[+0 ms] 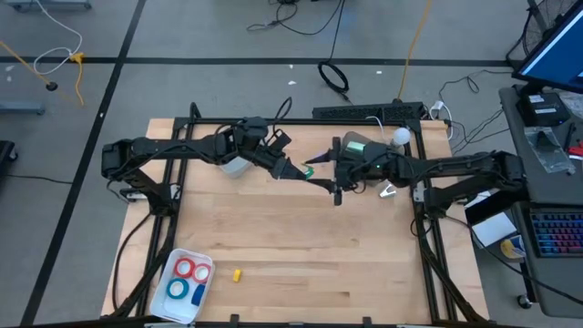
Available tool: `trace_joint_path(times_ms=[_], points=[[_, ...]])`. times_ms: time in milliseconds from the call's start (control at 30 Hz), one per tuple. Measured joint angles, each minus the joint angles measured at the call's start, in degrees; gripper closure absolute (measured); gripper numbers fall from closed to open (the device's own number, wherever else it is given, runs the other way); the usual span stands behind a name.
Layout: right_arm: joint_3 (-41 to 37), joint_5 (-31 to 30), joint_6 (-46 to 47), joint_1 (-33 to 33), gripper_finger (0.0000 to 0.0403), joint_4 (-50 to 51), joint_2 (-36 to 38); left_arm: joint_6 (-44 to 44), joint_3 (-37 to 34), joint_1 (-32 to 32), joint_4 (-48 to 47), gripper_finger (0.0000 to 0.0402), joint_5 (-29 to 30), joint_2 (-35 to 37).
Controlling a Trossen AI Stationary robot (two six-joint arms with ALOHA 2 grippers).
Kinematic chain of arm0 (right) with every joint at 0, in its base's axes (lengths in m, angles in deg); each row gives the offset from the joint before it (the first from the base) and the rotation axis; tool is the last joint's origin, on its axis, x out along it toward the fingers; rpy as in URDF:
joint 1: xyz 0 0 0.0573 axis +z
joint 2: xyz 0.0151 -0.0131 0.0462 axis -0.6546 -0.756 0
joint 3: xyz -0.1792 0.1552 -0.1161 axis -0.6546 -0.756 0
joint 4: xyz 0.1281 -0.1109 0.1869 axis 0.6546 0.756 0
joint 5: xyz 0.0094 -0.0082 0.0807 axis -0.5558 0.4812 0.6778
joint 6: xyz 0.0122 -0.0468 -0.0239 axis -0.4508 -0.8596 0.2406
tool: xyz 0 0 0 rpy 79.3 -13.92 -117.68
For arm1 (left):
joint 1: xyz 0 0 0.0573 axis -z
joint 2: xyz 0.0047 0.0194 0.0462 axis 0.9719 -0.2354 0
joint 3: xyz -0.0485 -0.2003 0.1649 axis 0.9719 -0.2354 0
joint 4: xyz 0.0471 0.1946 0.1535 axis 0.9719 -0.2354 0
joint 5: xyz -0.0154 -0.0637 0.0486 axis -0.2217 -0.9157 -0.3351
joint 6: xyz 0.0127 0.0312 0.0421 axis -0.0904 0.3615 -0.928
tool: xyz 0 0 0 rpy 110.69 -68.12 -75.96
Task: Pick and place Stapler, Stapler remover, tape
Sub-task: Put the small green stapler into the black bin
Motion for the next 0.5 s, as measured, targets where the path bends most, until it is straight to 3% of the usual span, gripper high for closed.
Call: trace_joint_path(times_ms=[500], points=[[4.5, 1.44, 0.1, 0.42, 0.0193, 4.32, -3.81, -0.39, 0.0, 0.0, -1.89, 0.0328, -2.0, -0.04]])
